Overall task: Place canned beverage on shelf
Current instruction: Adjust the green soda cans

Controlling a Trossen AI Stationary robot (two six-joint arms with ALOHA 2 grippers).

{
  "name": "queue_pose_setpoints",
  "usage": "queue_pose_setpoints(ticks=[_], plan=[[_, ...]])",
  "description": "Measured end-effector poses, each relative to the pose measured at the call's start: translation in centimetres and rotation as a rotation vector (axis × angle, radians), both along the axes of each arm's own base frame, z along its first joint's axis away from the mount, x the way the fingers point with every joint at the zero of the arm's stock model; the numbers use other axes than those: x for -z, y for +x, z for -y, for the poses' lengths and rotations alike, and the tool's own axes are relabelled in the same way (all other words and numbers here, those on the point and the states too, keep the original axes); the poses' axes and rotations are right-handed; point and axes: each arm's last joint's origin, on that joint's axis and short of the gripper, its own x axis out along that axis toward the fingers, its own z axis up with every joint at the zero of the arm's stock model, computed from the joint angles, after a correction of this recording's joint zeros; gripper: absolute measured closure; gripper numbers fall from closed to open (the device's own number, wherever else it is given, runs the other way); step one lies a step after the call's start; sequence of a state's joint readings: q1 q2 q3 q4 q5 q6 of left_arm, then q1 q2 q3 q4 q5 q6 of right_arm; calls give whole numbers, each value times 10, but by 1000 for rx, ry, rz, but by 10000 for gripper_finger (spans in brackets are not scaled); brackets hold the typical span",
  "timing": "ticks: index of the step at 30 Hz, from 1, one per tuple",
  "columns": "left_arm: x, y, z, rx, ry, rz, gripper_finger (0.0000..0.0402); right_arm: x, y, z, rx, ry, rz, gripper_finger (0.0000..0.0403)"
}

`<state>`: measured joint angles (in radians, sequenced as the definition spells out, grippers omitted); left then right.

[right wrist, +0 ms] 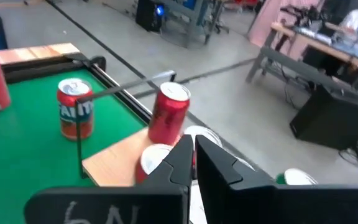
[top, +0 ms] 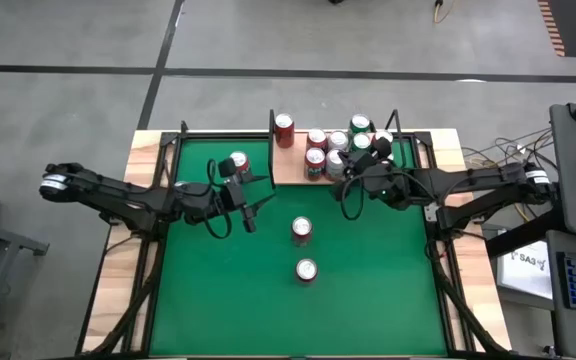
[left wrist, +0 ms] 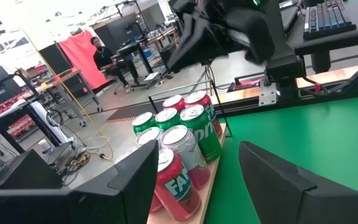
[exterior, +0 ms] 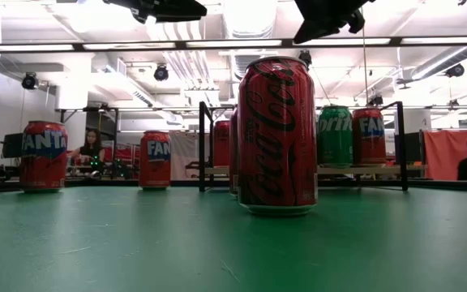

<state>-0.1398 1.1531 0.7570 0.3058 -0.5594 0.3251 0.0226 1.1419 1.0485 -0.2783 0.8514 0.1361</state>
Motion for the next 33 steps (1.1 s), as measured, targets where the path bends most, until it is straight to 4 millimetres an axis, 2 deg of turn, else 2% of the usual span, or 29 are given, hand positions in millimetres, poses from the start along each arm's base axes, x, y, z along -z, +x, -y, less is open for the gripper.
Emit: queue_pose_setpoints(ticks=[5,10,17,22,27,33], plan=[[5,4,1,0,5,-21,194,-20,-14,16,114,168,-29,394],[8,7,1,1,9,-29,194,-25,-25,39,189,378,-35,394],[8,8,1,1,9,-21,194,-8,-29,73,314,458,-51,394],[8,8,1,1,9,-22,194,8,-26,91,371,490,-105,394],[8,8,1,0,9,-23,194,21,-18,97,396,501,-164,394],[8,8,1,0,9,-23,194,27,-14,100,404,506,-187,394]])
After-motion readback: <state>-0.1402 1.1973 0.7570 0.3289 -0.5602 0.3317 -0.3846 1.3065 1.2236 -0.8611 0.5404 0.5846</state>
